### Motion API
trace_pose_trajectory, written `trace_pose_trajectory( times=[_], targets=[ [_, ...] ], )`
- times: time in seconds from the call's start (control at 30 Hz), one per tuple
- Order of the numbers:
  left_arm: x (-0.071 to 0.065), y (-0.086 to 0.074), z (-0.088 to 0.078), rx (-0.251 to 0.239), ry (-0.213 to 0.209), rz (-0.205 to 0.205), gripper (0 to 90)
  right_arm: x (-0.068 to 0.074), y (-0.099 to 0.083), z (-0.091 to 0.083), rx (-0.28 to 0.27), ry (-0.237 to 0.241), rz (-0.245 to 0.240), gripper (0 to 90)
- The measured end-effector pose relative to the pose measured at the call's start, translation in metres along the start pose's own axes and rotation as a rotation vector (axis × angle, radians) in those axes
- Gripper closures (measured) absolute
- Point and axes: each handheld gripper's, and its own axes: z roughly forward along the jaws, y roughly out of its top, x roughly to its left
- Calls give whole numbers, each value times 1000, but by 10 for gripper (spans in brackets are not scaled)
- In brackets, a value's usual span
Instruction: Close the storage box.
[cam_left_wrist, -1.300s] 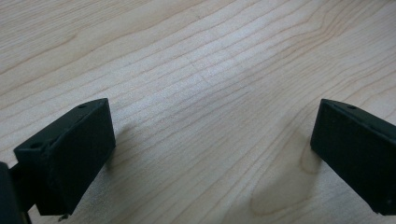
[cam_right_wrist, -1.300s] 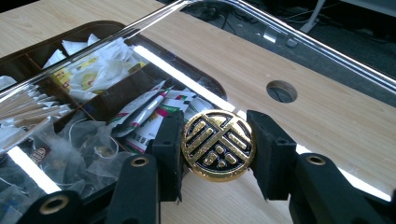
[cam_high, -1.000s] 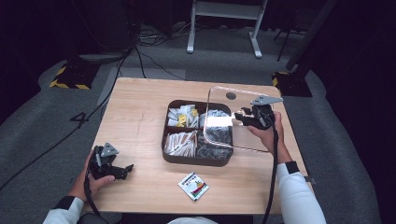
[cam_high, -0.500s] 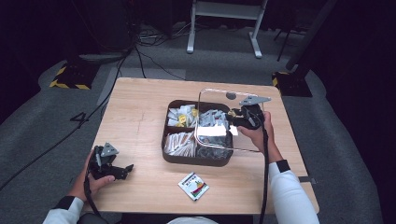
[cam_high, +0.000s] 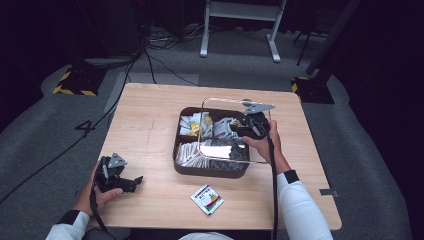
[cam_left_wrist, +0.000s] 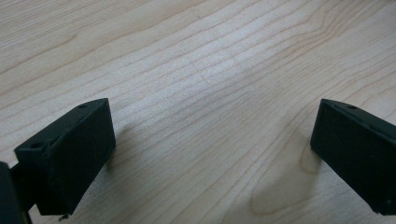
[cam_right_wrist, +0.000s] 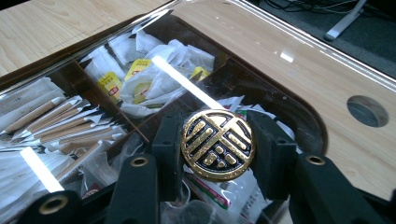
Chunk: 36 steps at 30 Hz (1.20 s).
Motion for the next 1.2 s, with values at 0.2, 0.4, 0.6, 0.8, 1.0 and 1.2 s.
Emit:
trace_pose_trajectory(
  times=[0.2, 0.4, 0.6, 0.8, 1.0, 1.2],
  targets=[
    [0, 0, 0, 0, 0, -1, 2, 10, 4, 12, 13, 13, -7, 594],
    [0, 0, 0, 0, 0, 0, 2, 18, 6, 23, 25, 19, -10, 594],
    [0, 0, 0, 0, 1, -2, 3, 24, 6, 35, 38, 27, -3, 594],
    [0, 0, 0, 0, 1, -2, 2, 30, 6, 46, 53, 32, -4, 594],
    [0, 0, 0, 0, 1, 0, 3, 37, 7, 55, 60, 44, -3, 594],
    [0, 0, 0, -1, 1, -2, 3, 42, 8, 60, 65, 46, -2, 594]
  ],
)
